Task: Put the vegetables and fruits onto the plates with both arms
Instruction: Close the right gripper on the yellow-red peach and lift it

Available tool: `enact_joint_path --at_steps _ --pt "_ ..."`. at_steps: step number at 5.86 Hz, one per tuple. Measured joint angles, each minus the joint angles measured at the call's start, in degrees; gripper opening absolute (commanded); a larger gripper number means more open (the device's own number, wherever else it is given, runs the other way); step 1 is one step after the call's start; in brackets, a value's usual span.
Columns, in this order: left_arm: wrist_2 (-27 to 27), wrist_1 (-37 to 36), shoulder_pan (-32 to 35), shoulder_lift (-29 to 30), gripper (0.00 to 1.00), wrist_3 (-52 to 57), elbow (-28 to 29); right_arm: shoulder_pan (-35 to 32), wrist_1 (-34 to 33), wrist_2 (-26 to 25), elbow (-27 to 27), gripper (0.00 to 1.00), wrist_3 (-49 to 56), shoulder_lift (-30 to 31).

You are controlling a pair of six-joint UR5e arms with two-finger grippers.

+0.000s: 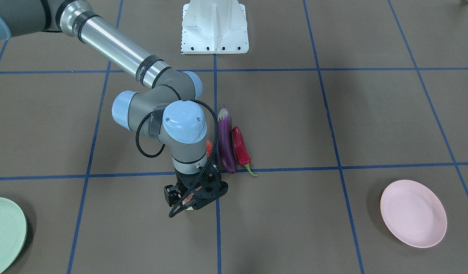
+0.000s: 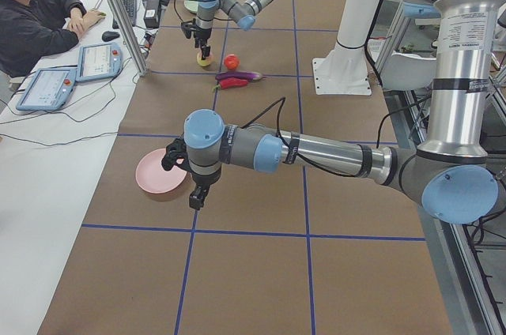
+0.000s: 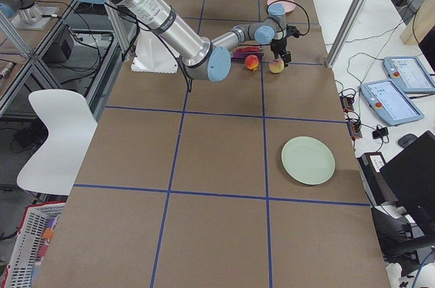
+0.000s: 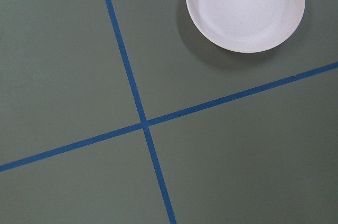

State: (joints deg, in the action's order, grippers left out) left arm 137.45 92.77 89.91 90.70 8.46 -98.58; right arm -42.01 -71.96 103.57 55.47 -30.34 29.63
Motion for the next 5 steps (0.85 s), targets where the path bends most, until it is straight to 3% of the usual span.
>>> enact_joint_path --at_steps 4,5 --pt "0.0 0.0 0.0 0.1 1.0 0.0 0.0 1.0 -0.1 -0.1 -1.6 0.93 0.1 0.6" --pt "0.0 0.0 0.0 0.2 1.0 0.0 0.0 1.4 -0.1 -0.3 -2.3 0.54 0.2 0.7"
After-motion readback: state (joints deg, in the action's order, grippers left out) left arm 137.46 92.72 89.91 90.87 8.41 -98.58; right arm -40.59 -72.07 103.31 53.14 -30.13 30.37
